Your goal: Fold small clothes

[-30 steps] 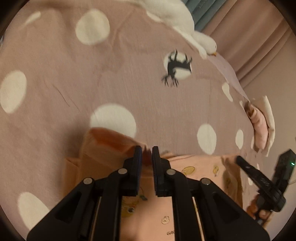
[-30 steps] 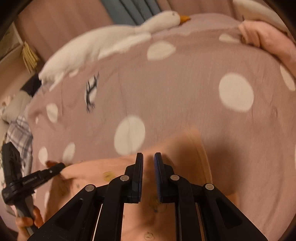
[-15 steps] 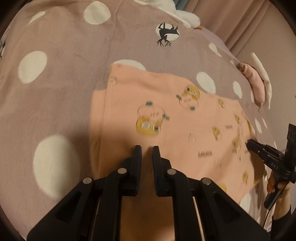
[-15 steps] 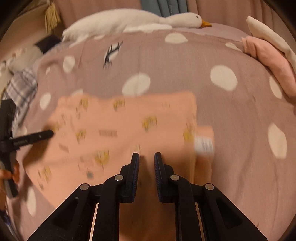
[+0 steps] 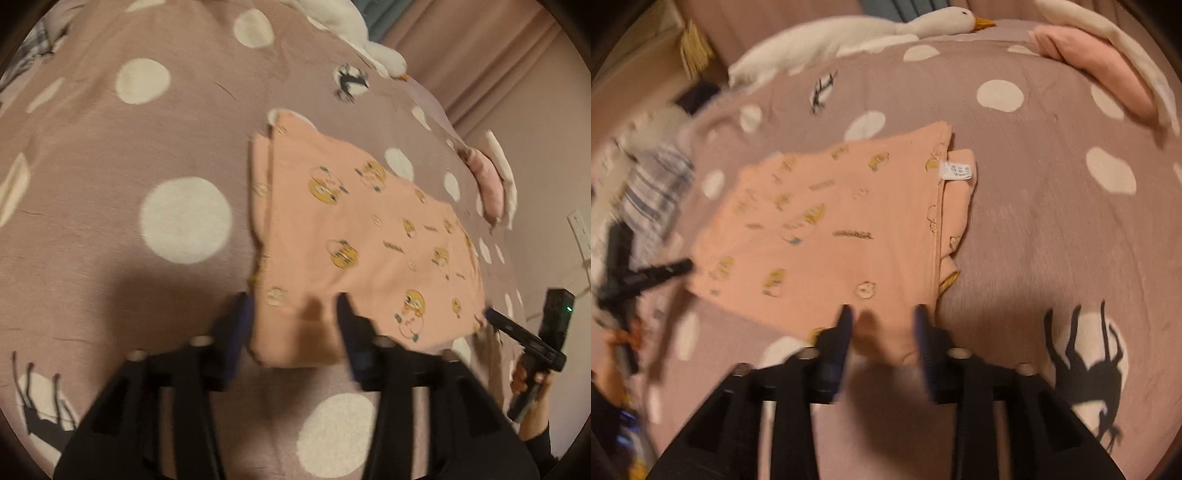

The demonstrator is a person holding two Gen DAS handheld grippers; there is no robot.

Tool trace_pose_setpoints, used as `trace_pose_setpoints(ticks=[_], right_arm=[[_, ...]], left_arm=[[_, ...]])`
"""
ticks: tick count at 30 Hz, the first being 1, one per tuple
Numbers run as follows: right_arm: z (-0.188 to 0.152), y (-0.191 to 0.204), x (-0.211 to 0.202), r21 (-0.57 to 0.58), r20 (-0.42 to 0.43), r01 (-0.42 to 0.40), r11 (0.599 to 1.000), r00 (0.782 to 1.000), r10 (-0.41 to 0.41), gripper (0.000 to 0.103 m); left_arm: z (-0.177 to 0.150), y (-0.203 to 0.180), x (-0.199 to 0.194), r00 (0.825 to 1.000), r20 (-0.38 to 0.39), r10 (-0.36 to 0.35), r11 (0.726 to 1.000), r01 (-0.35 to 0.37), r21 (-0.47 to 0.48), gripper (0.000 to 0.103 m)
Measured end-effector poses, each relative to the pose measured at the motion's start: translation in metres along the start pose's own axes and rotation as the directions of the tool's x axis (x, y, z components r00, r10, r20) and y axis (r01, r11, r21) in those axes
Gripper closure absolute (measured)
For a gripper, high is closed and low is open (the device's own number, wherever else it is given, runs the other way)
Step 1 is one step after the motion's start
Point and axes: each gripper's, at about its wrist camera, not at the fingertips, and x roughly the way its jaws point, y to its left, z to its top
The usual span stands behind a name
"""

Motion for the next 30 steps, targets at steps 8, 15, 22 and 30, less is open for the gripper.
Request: trace_pose_setpoints(ticks=[8,15,22,30], right_arm=[[-0.003,-0.028,-0.003,0.163,0.035,-0.058,0.985,0.998,0.053,0.047],[0.000,-0.037,0.007,0.233,0.043,-0.109,0.966,0.994,0.102,0.047],[0.023,-0.039,0.039,0.290,0.044,-0.182,0.940,0.983,0.177,0.047],[0.040,-0.035,0.060,0.318,0.070,-0.223,0.922,0.975,0.212,0.058]], left_arm=[[0.002,0.007,0.007,0.998,-0.022,-0.060,0.996,0.058,-0.068,0.048],[0.010,0.014,0.026,0.987,-0.069,-0.147,0.981,0.137,-0.137,0.045],[0.031,0.005,0.048,0.965,-0.085,-0.249,0.955,0.230,-0.189,0.040],[0.041,0.004,0.061,0.945,-0.065,-0.321,0.916,0.292,-0.275,0.050]])
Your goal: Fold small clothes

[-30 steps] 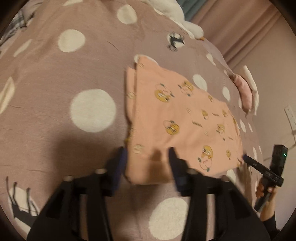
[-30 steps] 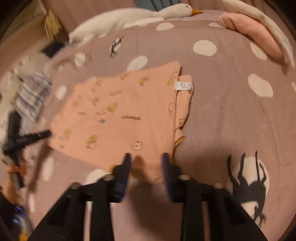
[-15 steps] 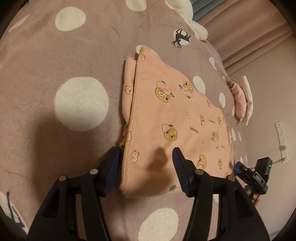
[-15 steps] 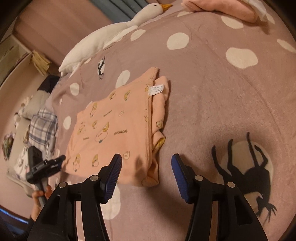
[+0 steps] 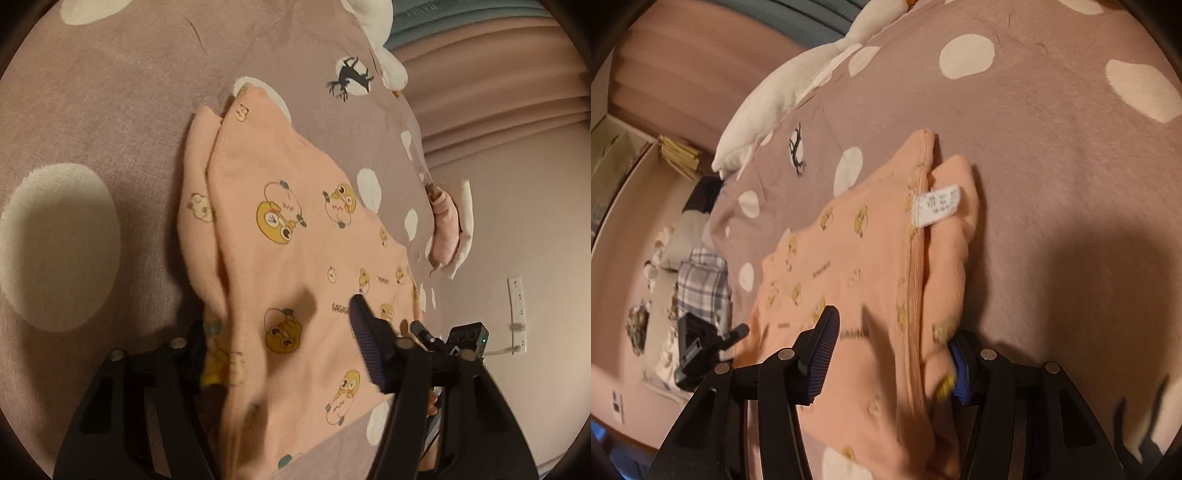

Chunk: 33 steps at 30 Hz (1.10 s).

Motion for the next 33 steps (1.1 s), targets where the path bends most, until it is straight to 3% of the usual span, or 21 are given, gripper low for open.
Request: trace_pose_setpoints(ticks=[1,2,5,11,23,28,30,32,33], right_arm=[[0.000,0.003,0.003,-0.017,-0.005,0.031,0.999,0.999,-0.032,0.073],[0.000,0.004,0.004,-0.032,-0.012,0.059,0.998,0.998,-0.059,0.079],[-0.003,0.012,0.001,-0.080,-0.005,0.094,0.992,0.995,-0.095,0.085],[-0.006,0.023,-0.025,-0.083,0.016,0.058,0.995,0.998,-0.057,0.088],[-0.052,0.019,-0.080,-0.049,-0.094,0.042,0.998,0.995,-0.046,0.088],[-0.081,0.010,-0.089,0.000,-0.131,0.029,1.000,0.991,-0.029,0.088],[-0.087,0.007,-0.086,0.001,-0.142,0.057,0.998,0.988,-0.056,0.088],[-0.090,-0.001,-0.080,-0.004,-0.151,0.157,0.988,0.976,-0.155,0.082],[-0.090,-0.007,-0.080,0.018,-0.149,0.172,0.985,0.974,-0.168,0.078]], left_arm=[[-0.001,-0.001,0.000,1.000,0.004,0.027,1.000,-0.027,0.010,0.066],[-0.004,-0.001,-0.001,0.997,0.005,0.078,0.997,-0.078,0.026,0.084],[-0.009,0.002,-0.010,0.995,0.040,0.090,0.996,-0.090,0.020,0.092],[-0.024,-0.012,-0.031,0.998,0.071,0.000,0.999,-0.003,0.038,0.093],[-0.101,-0.016,-0.072,1.000,-0.004,-0.012,1.000,0.012,0.023,0.093],[-0.133,-0.008,-0.072,0.999,-0.034,0.032,0.999,-0.032,0.017,0.093],[-0.139,-0.003,-0.069,0.998,-0.037,0.054,0.999,-0.054,0.001,0.092],[-0.141,-0.002,-0.066,0.996,-0.035,0.077,0.997,-0.077,-0.002,0.089],[-0.141,-0.001,-0.066,0.995,-0.031,0.094,0.996,-0.094,0.000,0.088]])
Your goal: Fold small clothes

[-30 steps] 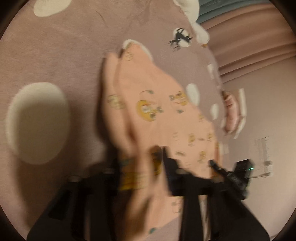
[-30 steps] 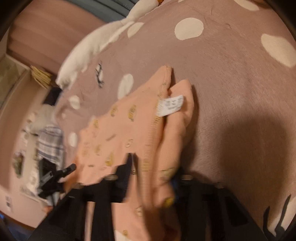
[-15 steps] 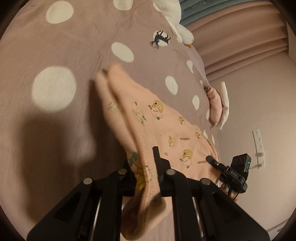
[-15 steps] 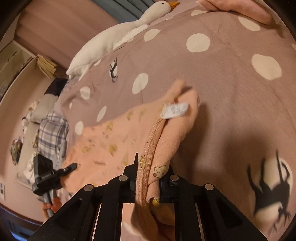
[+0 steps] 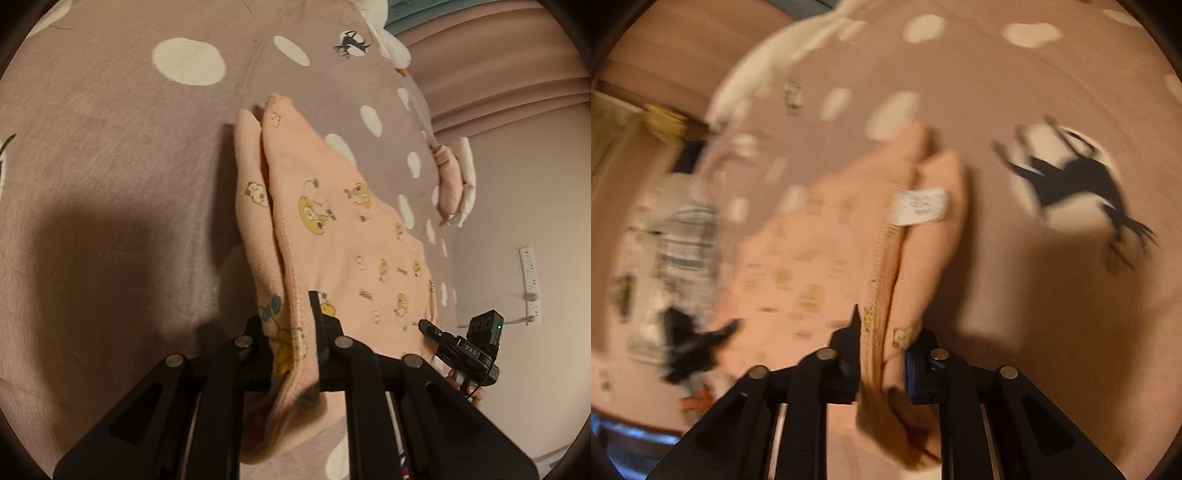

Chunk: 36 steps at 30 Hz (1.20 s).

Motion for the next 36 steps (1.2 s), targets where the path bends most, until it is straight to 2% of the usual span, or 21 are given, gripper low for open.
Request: trace_pose_setpoints(ticks=[2,4,5,6,8,12,15,17,19,21,23,26,32,36], right_arm=[[0.001,-0.003,-0.006,0.026,0.029,0.001,1.000,1.000,-0.002,0.074],[0.001,0.004,-0.017,0.002,0.102,0.107,0.994,0.989,-0.107,0.059],[0.001,0.012,-0.025,-0.014,0.158,0.207,0.978,0.967,-0.202,0.057],[0.000,0.021,-0.029,-0.042,0.202,0.271,0.962,0.945,-0.257,0.056],[-0.001,0.044,-0.029,-0.120,0.252,0.305,0.945,0.930,-0.268,0.056],[0.001,0.090,-0.008,-0.285,0.253,0.265,0.921,0.948,-0.194,0.056],[0.009,0.123,0.025,-0.379,0.211,0.211,0.901,0.968,-0.137,0.056],[0.017,0.140,0.047,-0.406,0.184,0.169,0.898,0.978,-0.101,0.060],[0.029,0.155,0.070,-0.401,0.140,0.133,0.906,0.987,-0.083,0.076],[0.033,0.161,0.084,-0.386,0.115,0.115,0.915,0.990,-0.076,0.085],[0.042,0.167,0.100,-0.371,0.095,0.120,0.921,0.991,-0.090,0.088],[0.036,0.168,0.113,-0.385,0.079,0.154,0.910,0.988,-0.134,0.090],[0.024,0.160,0.098,-0.378,0.059,0.152,0.913,0.988,-0.140,0.092],[0.005,0.164,0.075,-0.422,0.057,0.100,0.901,0.995,-0.084,0.092]], left_arm=[[0.000,-0.001,0.000,0.999,0.013,0.035,0.999,-0.035,0.011,0.086],[0.001,0.001,0.000,0.998,0.018,0.056,0.998,-0.056,0.014,0.082],[0.001,0.002,-0.001,0.998,0.020,0.064,0.998,-0.065,0.015,0.079],[0.002,0.003,-0.001,0.997,0.021,0.070,0.997,-0.071,0.019,0.078],[0.003,0.002,0.000,0.996,0.022,0.086,0.996,-0.087,0.036,0.075],[0.003,0.001,0.003,0.994,0.023,0.103,0.993,-0.104,0.056,0.074],[0.003,-0.002,0.004,0.992,0.025,0.122,0.989,-0.124,0.076,0.073],[0.004,-0.004,0.005,0.990,0.024,0.138,0.986,-0.140,0.092,0.073],[0.005,-0.005,0.006,0.989,0.024,0.145,0.984,-0.147,0.098,0.073],[0.006,-0.006,0.006,0.989,0.025,0.146,0.984,-0.148,0.097,0.073],[0.006,-0.005,0.007,0.989,0.025,0.143,0.985,-0.145,0.098,0.074],[0.006,-0.006,0.008,0.990,0.016,0.141,0.984,-0.142,0.111,0.075],[0.007,-0.012,0.011,0.987,0.015,0.160,0.978,-0.160,0.137,0.075],[0.006,-0.015,0.012,0.984,0.024,0.174,0.974,-0.175,0.146,0.075]])
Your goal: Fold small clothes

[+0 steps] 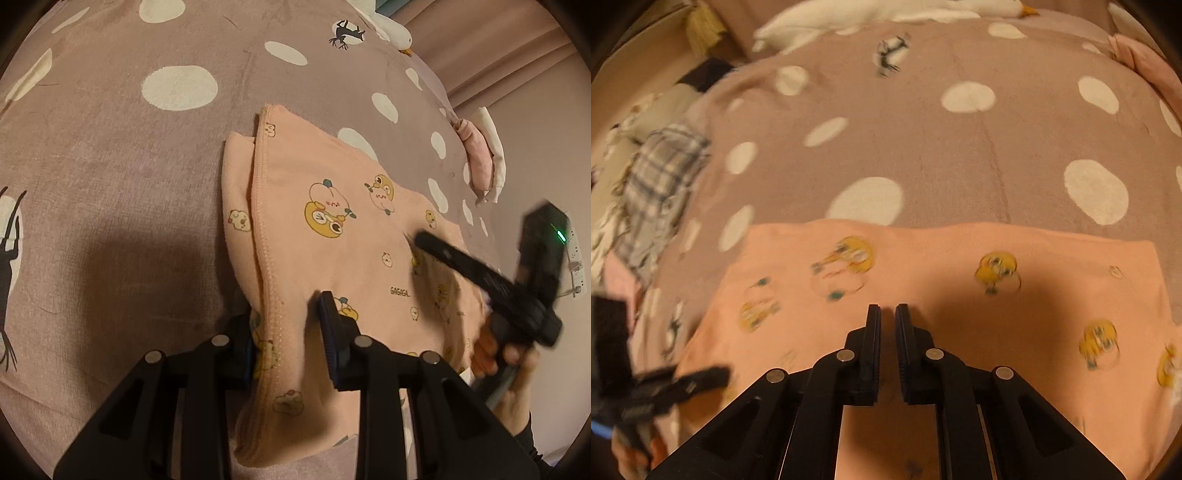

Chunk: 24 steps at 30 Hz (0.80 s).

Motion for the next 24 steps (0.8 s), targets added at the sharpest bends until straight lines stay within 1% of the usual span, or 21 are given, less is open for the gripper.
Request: trace_pose_setpoints(ticks=[4,6,9,15,19,21,24], right_arm=[[-0.032,0.014,-0.022,-0.065,-0.015,-0.024,0.998,1.000,0.023,0.092],[-0.041,0.021,-0.022,-0.081,-0.039,-0.028,0.996,0.999,0.025,0.092],[-0.055,0.020,-0.012,-0.076,-0.092,-0.009,0.997,0.996,0.002,0.092],[-0.060,0.019,-0.022,-0.025,-0.077,-0.032,0.999,0.997,0.029,0.092],[-0.070,0.026,-0.026,-0.049,-0.072,-0.029,0.998,0.997,0.026,0.092],[-0.078,0.032,-0.018,-0.063,-0.082,-0.027,0.998,0.996,0.022,0.092],[-0.078,0.031,-0.015,-0.051,-0.074,-0.032,0.998,0.997,0.028,0.092]], left_arm=[[-0.002,-0.006,0.001,0.999,0.009,0.034,0.999,-0.034,0.025,0.075],[-0.002,-0.010,0.001,0.998,0.018,0.056,0.997,-0.057,0.045,0.075],[-0.003,-0.012,0.002,0.997,0.031,0.076,0.995,-0.078,0.064,0.075],[-0.005,-0.012,0.002,0.995,0.043,0.087,0.993,-0.090,0.073,0.075],[-0.005,-0.011,0.003,0.995,0.049,0.091,0.992,-0.094,0.079,0.075],[-0.006,-0.012,0.003,0.995,0.048,0.093,0.992,-0.097,0.078,0.075],[-0.006,-0.015,0.002,0.994,0.049,0.098,0.991,-0.102,0.081,0.075]])
